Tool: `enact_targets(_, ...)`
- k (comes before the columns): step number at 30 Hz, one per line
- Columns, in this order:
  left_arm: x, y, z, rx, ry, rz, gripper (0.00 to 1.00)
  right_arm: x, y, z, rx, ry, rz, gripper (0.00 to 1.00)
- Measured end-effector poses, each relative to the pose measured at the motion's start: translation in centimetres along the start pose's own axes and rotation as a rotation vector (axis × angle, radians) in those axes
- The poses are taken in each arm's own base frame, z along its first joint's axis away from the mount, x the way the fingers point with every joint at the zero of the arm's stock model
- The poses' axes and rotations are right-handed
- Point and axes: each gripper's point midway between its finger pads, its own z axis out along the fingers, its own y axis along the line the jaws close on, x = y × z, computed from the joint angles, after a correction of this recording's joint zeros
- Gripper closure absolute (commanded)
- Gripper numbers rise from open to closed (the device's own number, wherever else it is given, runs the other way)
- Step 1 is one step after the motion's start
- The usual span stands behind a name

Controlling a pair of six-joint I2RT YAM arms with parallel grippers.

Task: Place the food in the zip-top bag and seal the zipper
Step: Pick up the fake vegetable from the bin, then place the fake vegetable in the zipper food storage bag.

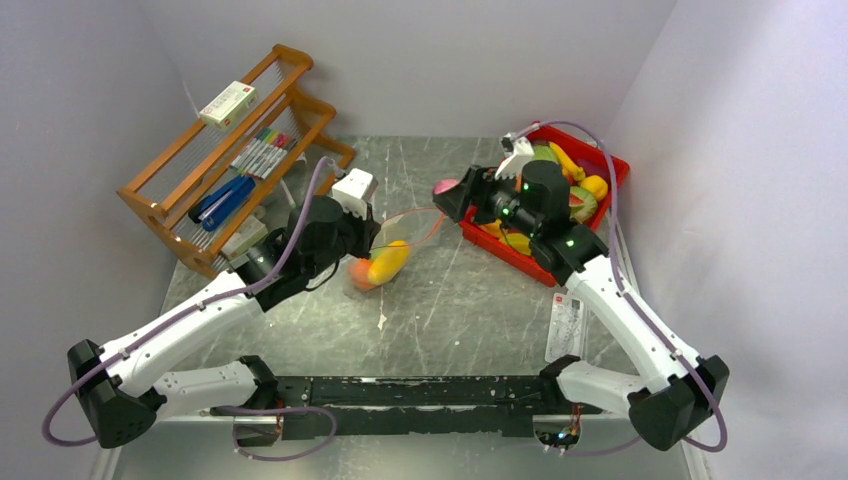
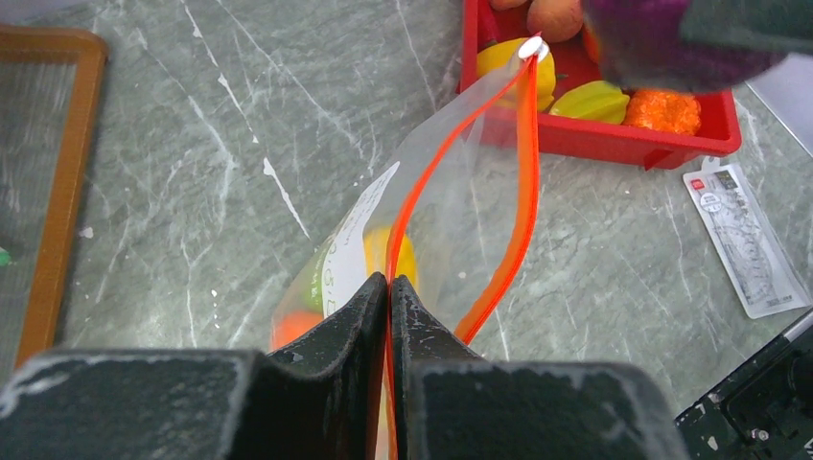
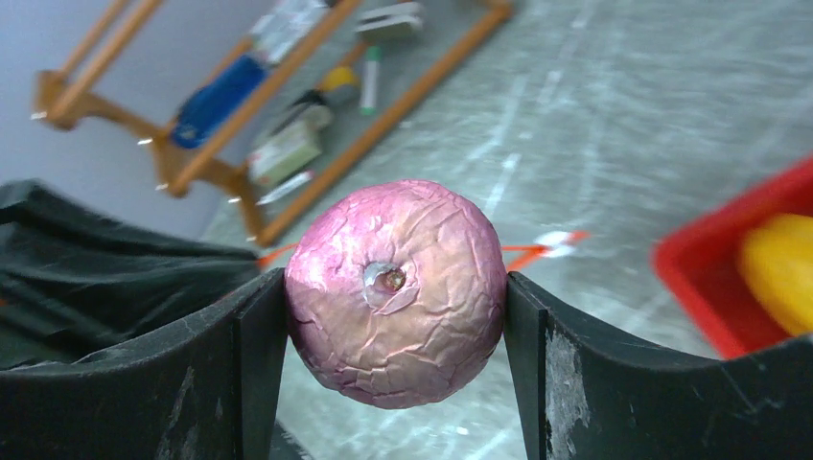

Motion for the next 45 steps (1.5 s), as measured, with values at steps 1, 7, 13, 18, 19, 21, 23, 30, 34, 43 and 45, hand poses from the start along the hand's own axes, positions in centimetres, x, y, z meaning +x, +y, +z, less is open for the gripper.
enact_targets(1, 0.0, 0.0, 0.0, 0.000, 0.000, -0.004, 0.93, 0.2, 1.4, 0.1, -0.048, -0.004, 0.007, 0.43)
enact_targets(7, 0.0, -0.1, 0.0, 0.001, 0.001, -0.022, 0.93, 3.4, 6.5, 1.3, -0.225, 0.037, 0.040, 0.43)
enact_targets(13, 0.0, -0.2, 0.0, 0.005, 0.001, -0.040, 0.93, 7.8, 7.8, 2.3, -0.272, 0.088, 0.042, 0.42)
enact_targets(18, 0.0, -0.3, 0.0, 0.005, 0.000, -0.054, 0.93, 9.0, 7.1, 3.3, -0.236, 0.096, 0.039, 0.42)
enact_targets(19, 0.0, -0.3, 0.0, 0.004, 0.000, -0.056, 0.93, 9.1, 7.0, 3.5, -0.229, 0.097, 0.038, 0.41)
enact_targets(21, 0.0, -0.3, 0.0, 0.004, 0.000, -0.060, 0.93, 9.4, 6.8, 3.7, -0.215, 0.101, 0.036, 0.40)
enact_targets(23, 0.0, -0.3, 0.0, 0.004, 0.000, -0.061, 0.93, 9.6, 6.4, 4.0, -0.192, 0.108, 0.033, 0.39)
enact_targets(30, -0.1, -0.4, 0.1, 0.004, 0.007, -0.057, 0.93, 9.3, 5.9, 5.3, -0.115, 0.146, 0.028, 0.36)
enact_targets(34, -0.1, -0.6, 0.2, 0.016, 0.022, -0.039, 0.77, 9.5, 5.5, 6.0, -0.086, 0.160, 0.032, 0.35)
enact_targets(43, 0.1, -1.3, 0.0, 0.068, 0.086, 0.058, 0.45, 11.1, 4.3, 7.0, -0.020, 0.212, 0.057, 0.35)
enact_targets(45, 0.1, -1.2, -0.1, 0.063, 0.098, 0.079, 0.44, 11.0, 4.2, 7.0, -0.016, 0.208, 0.060, 0.35)
